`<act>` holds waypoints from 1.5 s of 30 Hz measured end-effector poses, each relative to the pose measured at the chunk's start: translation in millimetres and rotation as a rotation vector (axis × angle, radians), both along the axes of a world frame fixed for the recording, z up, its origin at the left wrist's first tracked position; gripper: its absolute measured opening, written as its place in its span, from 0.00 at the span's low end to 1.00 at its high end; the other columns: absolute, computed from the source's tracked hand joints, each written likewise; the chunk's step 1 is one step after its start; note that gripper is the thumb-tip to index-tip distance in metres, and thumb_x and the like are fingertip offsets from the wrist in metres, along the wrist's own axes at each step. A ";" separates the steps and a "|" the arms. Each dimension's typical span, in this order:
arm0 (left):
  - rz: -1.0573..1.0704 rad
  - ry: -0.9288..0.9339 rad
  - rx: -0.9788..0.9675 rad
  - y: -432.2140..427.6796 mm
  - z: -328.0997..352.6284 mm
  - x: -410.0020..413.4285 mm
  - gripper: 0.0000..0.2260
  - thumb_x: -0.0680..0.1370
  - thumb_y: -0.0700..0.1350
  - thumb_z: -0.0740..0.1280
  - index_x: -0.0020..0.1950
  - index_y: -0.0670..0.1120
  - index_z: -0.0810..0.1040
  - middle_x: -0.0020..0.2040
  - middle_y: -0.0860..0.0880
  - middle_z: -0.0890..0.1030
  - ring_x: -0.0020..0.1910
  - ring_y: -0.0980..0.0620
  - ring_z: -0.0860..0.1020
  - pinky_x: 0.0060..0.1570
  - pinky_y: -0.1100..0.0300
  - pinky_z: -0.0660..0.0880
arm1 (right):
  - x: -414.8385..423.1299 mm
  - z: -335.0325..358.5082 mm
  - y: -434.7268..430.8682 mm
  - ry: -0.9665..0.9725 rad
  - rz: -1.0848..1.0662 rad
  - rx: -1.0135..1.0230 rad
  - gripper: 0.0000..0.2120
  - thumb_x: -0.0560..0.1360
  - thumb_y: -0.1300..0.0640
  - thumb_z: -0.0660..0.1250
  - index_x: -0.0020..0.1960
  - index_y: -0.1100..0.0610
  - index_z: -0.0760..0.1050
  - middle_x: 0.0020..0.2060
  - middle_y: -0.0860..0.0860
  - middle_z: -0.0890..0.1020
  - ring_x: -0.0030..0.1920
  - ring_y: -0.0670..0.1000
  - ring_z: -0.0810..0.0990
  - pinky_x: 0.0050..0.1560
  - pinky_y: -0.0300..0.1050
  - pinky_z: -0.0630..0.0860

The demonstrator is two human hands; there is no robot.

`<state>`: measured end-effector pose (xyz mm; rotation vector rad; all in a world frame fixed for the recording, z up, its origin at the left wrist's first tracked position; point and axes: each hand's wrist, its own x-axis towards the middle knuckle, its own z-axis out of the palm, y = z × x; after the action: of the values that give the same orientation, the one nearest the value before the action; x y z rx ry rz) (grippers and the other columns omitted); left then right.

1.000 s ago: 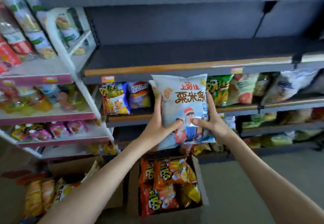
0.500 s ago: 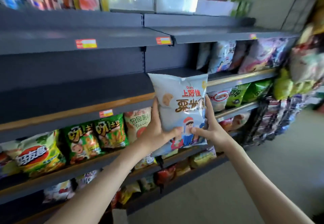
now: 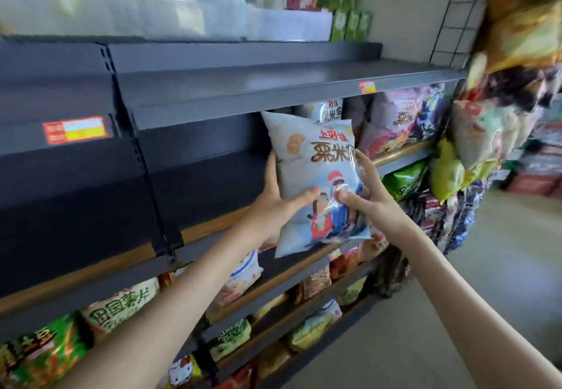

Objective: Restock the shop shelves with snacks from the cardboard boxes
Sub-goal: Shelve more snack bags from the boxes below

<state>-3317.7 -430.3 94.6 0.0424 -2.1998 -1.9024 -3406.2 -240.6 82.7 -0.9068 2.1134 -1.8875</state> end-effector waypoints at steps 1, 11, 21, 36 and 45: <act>0.005 -0.007 0.051 2.0 0.6 -15.4 0.46 0.73 0.51 0.73 0.77 0.60 0.41 0.70 0.60 0.66 0.63 0.60 0.71 0.57 0.65 0.73 | -16.5 3.0 1.3 0.014 0.011 0.025 0.47 0.66 0.44 0.77 0.76 0.36 0.51 0.63 0.41 0.76 0.42 0.51 0.83 0.44 0.52 0.81; 0.589 -0.019 0.321 16.8 -17.5 -78.4 0.59 0.54 0.61 0.79 0.74 0.66 0.44 0.67 0.50 0.73 0.62 0.46 0.77 0.61 0.42 0.73 | -141.9 16.0 -38.4 0.132 0.438 0.181 0.42 0.75 0.55 0.70 0.79 0.47 0.47 0.34 0.45 0.80 0.31 0.39 0.77 0.39 0.31 0.71; 0.839 0.093 0.054 33.4 -16.6 -70.5 0.57 0.66 0.48 0.79 0.75 0.61 0.36 0.74 0.55 0.63 0.69 0.55 0.67 0.68 0.50 0.68 | -182.9 20.8 -104.4 0.375 0.917 0.202 0.61 0.64 0.70 0.78 0.78 0.56 0.35 0.71 0.39 0.56 0.70 0.35 0.62 0.68 0.35 0.65; 0.828 -0.193 -0.166 -19.1 9.8 -63.7 0.48 0.76 0.39 0.69 0.76 0.57 0.33 0.75 0.51 0.62 0.69 0.52 0.69 0.54 0.60 0.74 | -160.3 -13.2 -145.2 0.427 0.573 0.007 0.64 0.58 0.56 0.83 0.78 0.56 0.41 0.76 0.53 0.54 0.73 0.45 0.56 0.70 0.41 0.59; 0.886 -0.175 0.095 -37.7 11.6 -46.1 0.46 0.72 0.47 0.74 0.77 0.57 0.44 0.69 0.48 0.73 0.64 0.48 0.75 0.66 0.40 0.69 | -130.9 -11.8 -162.5 0.443 0.484 0.139 0.63 0.59 0.45 0.82 0.78 0.49 0.41 0.71 0.52 0.65 0.69 0.56 0.67 0.67 0.63 0.66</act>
<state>-3363.8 -468.1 106.2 1.0378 -1.7066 -1.4929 -3537.1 -403.2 71.0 -1.7388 1.9488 -1.3718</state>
